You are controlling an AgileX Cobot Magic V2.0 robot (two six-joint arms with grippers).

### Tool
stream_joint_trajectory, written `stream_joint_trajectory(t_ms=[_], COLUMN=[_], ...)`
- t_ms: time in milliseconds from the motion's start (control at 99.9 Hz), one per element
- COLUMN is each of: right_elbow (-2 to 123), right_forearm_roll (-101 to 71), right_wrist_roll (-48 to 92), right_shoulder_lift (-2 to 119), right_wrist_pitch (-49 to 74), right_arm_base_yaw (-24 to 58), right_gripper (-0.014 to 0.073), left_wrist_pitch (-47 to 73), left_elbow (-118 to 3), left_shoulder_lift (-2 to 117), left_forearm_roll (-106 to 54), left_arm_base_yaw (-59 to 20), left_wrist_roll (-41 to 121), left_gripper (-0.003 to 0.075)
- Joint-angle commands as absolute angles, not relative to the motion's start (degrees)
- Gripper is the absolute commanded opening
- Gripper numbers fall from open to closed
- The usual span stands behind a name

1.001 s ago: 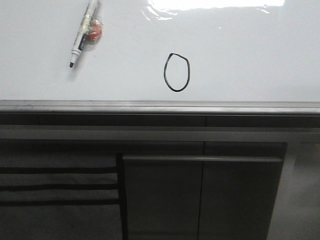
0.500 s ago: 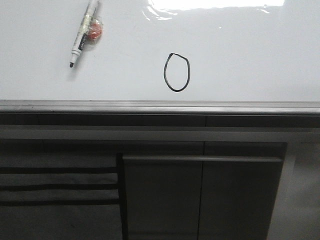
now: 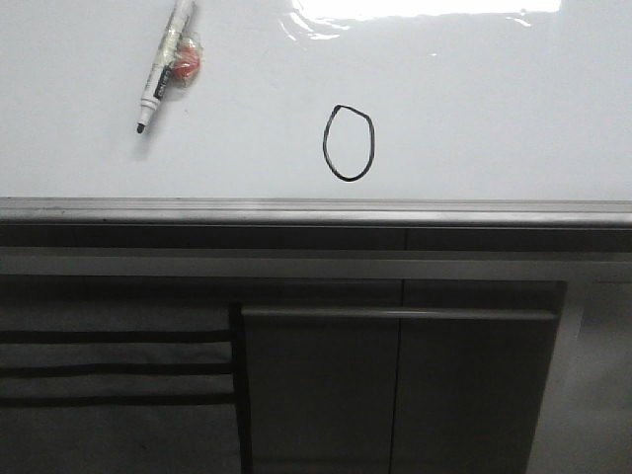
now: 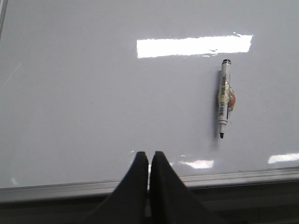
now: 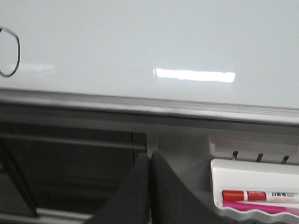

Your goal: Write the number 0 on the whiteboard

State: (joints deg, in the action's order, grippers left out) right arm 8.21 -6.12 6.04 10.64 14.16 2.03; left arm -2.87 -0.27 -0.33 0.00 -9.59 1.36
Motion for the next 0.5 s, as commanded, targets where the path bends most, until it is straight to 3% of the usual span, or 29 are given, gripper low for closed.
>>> stream_joint_trajectory(t_ms=[0,130,490], right_elbow=[5.1,-1.5,-1.3], right_forearm_roll=[-10.0,-11.5,-11.1], right_wrist_roll=[6.0,6.0,7.1], right_shoulder_lift=[7.2,1.9,-1.7], right_wrist_pitch=[2.8,-8.3,-4.1], right_arm_base_yaw=[-0.4,-1.1,-1.1], right_gripper=[-0.0073,-0.0073,-0.0073], left_wrist_pitch=[-7.2,-7.2,-7.2], left_elbow=[1.1,1.1,1.1], left_shoulder_lift=[-1.0,-1.0,-1.0], left_forearm_roll=[0.0,0.0,0.0], left_arm_base_yaw=[-9.5,-9.5,-9.5], left_wrist_roll=[0.8,0.8,0.8], left_gripper=[-0.002,-0.002,-0.002])
